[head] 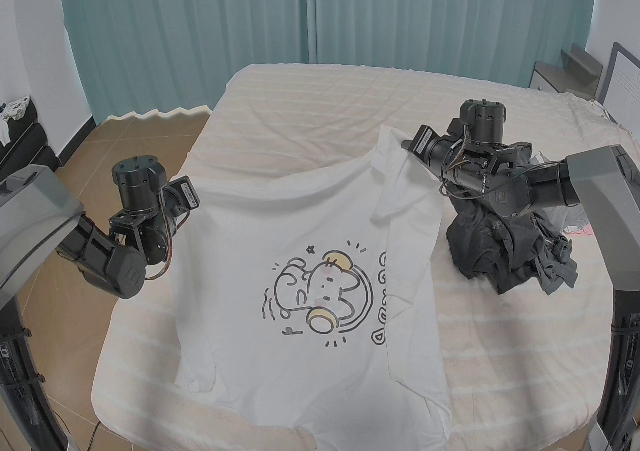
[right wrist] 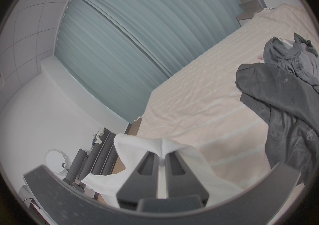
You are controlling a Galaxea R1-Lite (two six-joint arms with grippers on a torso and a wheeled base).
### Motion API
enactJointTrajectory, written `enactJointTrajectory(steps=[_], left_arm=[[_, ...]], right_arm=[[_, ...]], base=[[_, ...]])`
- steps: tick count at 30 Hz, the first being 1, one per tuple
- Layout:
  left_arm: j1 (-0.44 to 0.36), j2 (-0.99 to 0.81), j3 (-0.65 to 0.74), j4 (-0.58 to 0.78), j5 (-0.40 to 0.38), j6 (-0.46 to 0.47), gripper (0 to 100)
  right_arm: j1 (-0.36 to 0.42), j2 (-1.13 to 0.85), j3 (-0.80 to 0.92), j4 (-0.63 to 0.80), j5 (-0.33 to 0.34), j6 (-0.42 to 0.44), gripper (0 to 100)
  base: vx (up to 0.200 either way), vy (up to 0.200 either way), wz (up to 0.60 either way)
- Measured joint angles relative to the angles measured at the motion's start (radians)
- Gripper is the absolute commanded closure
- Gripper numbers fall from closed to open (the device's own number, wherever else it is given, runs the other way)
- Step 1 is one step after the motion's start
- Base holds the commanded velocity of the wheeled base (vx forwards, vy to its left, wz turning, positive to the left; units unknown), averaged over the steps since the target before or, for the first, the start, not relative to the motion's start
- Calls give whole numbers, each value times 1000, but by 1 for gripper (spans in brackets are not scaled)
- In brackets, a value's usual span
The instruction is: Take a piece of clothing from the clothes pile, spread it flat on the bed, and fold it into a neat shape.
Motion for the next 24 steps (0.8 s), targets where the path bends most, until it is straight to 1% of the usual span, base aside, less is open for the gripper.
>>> enactJointTrajectory(steps=[6, 12, 19, 24], left_arm=[[9, 52, -31, -1, 0, 3, 100], [14, 100, -51, -3, 20, 7, 100], [24, 159, -113, -3, 26, 9, 100], [26, 205, -168, 0, 27, 12, 100]], right_arm=[[-1, 27, -37, 51, 0, 14, 100], [-3, 54, -75, 100, -2, 39, 100], [-6, 106, -118, 114, -9, 97, 100], [-4, 143, -145, 115, -9, 104, 100]], base=[[0, 0, 0], [0, 0, 0], [0, 0, 0], [0, 0, 0]])
